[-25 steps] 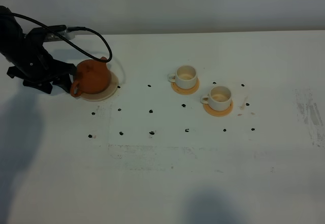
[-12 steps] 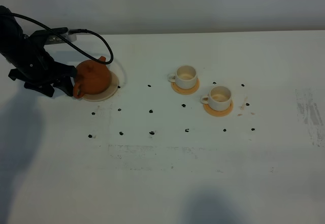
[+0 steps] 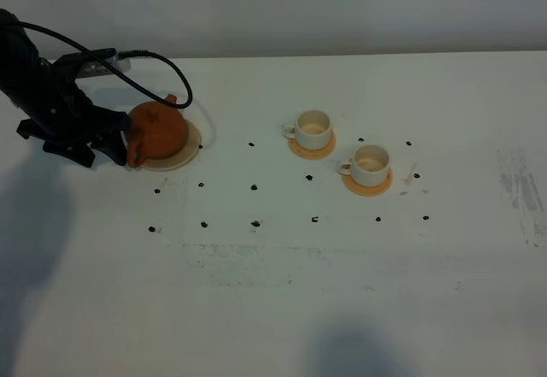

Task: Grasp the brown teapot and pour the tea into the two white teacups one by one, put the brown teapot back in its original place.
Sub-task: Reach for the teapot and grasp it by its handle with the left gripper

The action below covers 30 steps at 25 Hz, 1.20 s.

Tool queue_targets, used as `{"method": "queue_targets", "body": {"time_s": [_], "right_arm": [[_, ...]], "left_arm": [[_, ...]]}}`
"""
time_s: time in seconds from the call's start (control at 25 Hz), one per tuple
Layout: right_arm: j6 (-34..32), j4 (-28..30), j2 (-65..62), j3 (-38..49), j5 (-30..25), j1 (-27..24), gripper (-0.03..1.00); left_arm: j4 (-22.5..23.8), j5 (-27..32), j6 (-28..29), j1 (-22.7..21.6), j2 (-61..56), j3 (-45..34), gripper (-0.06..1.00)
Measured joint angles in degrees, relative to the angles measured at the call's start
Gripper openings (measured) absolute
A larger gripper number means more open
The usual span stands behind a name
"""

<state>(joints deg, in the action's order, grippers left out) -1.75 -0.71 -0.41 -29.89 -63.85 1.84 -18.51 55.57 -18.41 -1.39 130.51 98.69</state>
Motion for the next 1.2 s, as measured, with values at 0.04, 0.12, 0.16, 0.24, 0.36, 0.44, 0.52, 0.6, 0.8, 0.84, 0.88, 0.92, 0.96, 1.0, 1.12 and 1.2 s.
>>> {"method": "queue_targets", "body": {"time_s": [0.04,0.12,0.16,0.24,0.36,0.44,0.52,0.6,0.8,0.84,0.88,0.92,0.96,1.0,1.12,1.2], "right_arm": [[0.0,0.0,0.0,0.0,0.0,0.0,0.42],[0.0,0.0,0.0,0.0,0.0,0.0,0.42],[0.0,0.0,0.0,0.0,0.0,0.0,0.42],[0.0,0.0,0.0,0.0,0.0,0.0,0.42],[0.0,0.0,0.0,0.0,0.0,0.0,0.42],[0.0,0.0,0.0,0.0,0.0,0.0,0.42],[0.0,0.0,0.0,0.0,0.0,0.0,0.42],[0.0,0.0,0.0,0.0,0.0,0.0,0.42],[0.0,0.0,0.0,0.0,0.0,0.0,0.42],[0.0,0.0,0.0,0.0,0.0,0.0,0.42],[0.0,0.0,0.0,0.0,0.0,0.0,0.42],[0.0,0.0,0.0,0.0,0.0,0.0,0.42],[0.0,0.0,0.0,0.0,0.0,0.0,0.42],[0.0,0.0,0.0,0.0,0.0,0.0,0.42],[0.0,0.0,0.0,0.0,0.0,0.0,0.42],[0.0,0.0,0.0,0.0,0.0,0.0,0.42]], "left_arm": [[-0.4,0.1,0.0,0.0,0.0,0.0,0.51],[-0.8,0.2,-0.1,0.0,0.0,0.0,0.51],[-1.0,0.2,-0.1,0.0,0.0,0.0,0.51],[-1.7,0.3,-0.5,0.0,0.0,0.0,0.51],[-3.0,0.5,-1.1,0.0,0.0,0.0,0.51],[-3.4,0.7,-1.3,0.0,0.0,0.0,0.51],[-3.4,1.2,-1.7,0.0,0.0,0.0,0.51],[-2.5,2.8,-2.1,0.0,0.0,0.0,0.51],[4.0,7.4,-2.4,-0.1,-0.2,0.0,0.51],[5.4,7.6,-2.5,-0.2,-0.5,0.0,0.51],[6.4,7.4,-2.6,-0.4,-1.0,0.0,0.51],[7.1,7.1,-2.7,-0.6,-1.8,0.0,0.51],[8.1,6.4,-2.9,-0.8,-3.0,0.0,0.51],[9.3,5.7,-3.0,-0.9,-4.6,0.0,0.51],[11.3,4.0,-3.2,-0.8,-9.8,0.0,0.51],[12.3,3.2,-3.7,0.0,-13.3,0.0,0.51]]}}
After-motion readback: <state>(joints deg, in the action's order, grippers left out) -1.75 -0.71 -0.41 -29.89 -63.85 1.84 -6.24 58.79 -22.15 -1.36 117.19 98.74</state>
